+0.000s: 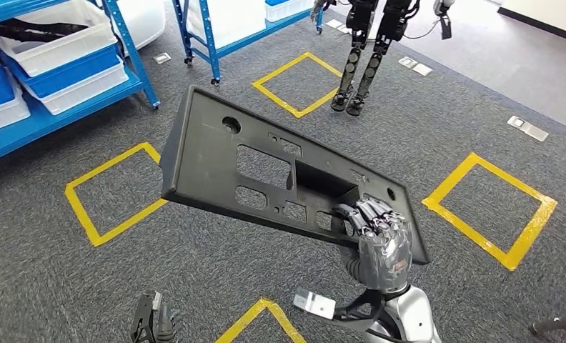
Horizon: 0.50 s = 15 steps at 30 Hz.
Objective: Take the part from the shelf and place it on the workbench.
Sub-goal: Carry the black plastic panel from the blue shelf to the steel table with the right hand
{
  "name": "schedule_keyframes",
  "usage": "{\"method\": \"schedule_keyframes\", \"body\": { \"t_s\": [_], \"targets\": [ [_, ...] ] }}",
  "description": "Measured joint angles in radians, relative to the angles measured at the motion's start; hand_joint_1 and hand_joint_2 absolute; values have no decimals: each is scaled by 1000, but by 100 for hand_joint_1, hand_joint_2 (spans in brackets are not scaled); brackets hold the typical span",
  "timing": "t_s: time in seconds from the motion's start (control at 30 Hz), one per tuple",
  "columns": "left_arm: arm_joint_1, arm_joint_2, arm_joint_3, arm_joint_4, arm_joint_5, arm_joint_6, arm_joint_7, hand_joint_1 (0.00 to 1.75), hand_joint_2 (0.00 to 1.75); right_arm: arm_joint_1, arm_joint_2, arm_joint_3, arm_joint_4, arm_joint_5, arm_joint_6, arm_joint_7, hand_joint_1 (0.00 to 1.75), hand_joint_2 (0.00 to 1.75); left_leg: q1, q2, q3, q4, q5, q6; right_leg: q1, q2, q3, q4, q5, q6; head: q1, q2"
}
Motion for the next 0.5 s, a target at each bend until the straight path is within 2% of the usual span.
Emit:
{"method": "schedule_keyframes", "body": {
  "t_s": [0.03,0.07,0.1,0.13,0.17,0.2,0.23,0.27,0.3,0.33,0.37,0.4,0.47,0.5],
  "targets": [
    [-3,1,0,1,-10,-4,9,0,0,-22,-5,-15,6,89,6,34,175,175,0,16,-1,0,0,0,-3,-4,-19,42,-12,6,0,0],
    [-7,1,-1,3,-18,-7,17,0,0,-43,-13,-32,13,147,11,57,175,175,0,30,-1,1,0,-1,-7,-7,-18,46,-9,14,0,0],
    [-12,1,-1,4,-25,-10,24,0,0,-63,-25,-45,23,179,14,76,175,175,1,42,-1,1,-1,-2,-10,-14,6,8,8,25,1,0],
    [-18,1,-2,5,-30,-11,30,0,0,-82,-41,-54,33,187,14,98,175,175,1,53,0,2,-2,-4,-14,-28,47,-63,32,34,1,0],
    [-23,2,-2,6,-35,-13,35,0,0,-102,-60,-58,43,189,14,128,175,175,0,62,1,2,-3,-7,-14,-51,88,-136,55,38,2,0],
    [-28,3,-2,7,-39,-14,38,0,0,-123,-83,-55,56,190,13,169,175,175,-2,72,2,3,-5,-12,-12,-70,119,-194,72,38,2,0],
    [-33,4,-2,8,-41,-16,40,0,0,-147,-108,-45,71,191,12,219,175,175,-5,81,3,3,-7,-18,-9,-81,135,-227,82,33,2,0],
    [-36,6,-2,10,-44,-17,42,0,0,-172,-134,-30,88,192,12,268,175,175,-7,91,5,3,-8,-25,-4,-81,135,-233,84,26,1,0],
    [-39,6,-2,11,-45,-18,43,0,0,-195,-161,-11,104,192,11,313,175,175,-8,102,6,2,-9,-31,-1,-69,132,-234,87,19,1,0],
    [-42,6,-2,12,-46,-18,45,0,0,-215,-186,6,119,191,11,345,175,175,-6,109,8,2,-11,-37,-4,-57,129,-234,89,12,0,0],
    [-45,7,-2,13,-47,-19,45,0,0,-229,-206,21,130,192,11,361,175,175,-2,99,6,7,-17,-43,-8,-45,128,-235,92,5,-2,0],
    [-47,7,-2,13,-49,-19,45,0,0,-241,-221,33,139,192,11,369,175,175,1,76,-2,27,-33,-47,-13,-34,128,-237,94,-3,-4,0],
    [-48,9,-2,16,-51,-19,46,0,0,-258,-238,55,155,193,11,373,175,175,6,10,-50,132,-92,-52,-17,-11,129,-238,98,-16,-11,0],
    [-47,10,-2,18,-51,-19,47,0,0,-263,-243,65,163,193,11,375,175,175,6,-10,-86,203,-123,-53,-15,1,129,-238,98,-20,-13,0]
  ]
}}
